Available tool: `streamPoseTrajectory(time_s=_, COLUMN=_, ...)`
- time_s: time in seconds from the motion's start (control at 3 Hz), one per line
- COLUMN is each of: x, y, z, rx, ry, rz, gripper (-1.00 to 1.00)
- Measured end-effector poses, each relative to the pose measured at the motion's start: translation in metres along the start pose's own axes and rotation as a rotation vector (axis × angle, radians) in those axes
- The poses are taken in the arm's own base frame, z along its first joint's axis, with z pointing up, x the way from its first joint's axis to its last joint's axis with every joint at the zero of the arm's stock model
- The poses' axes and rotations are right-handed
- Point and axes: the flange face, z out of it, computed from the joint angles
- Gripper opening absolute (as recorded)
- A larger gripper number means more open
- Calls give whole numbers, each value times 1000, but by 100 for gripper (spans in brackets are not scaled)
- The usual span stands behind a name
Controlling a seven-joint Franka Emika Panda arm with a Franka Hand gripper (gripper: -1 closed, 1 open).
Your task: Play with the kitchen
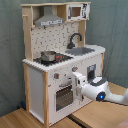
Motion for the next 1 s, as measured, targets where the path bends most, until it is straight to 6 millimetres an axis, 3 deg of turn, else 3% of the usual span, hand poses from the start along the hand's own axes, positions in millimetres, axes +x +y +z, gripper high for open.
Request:
streamPoseTrajectory(time_s=0.33, x=0, y=0, z=0, rx=0, ry=0, rz=0, gripper=-100)
streamPoseTrajectory(time_s=1.0, x=8, y=-14, z=-32, rx=-73, ry=-5, rz=43, gripper=-100)
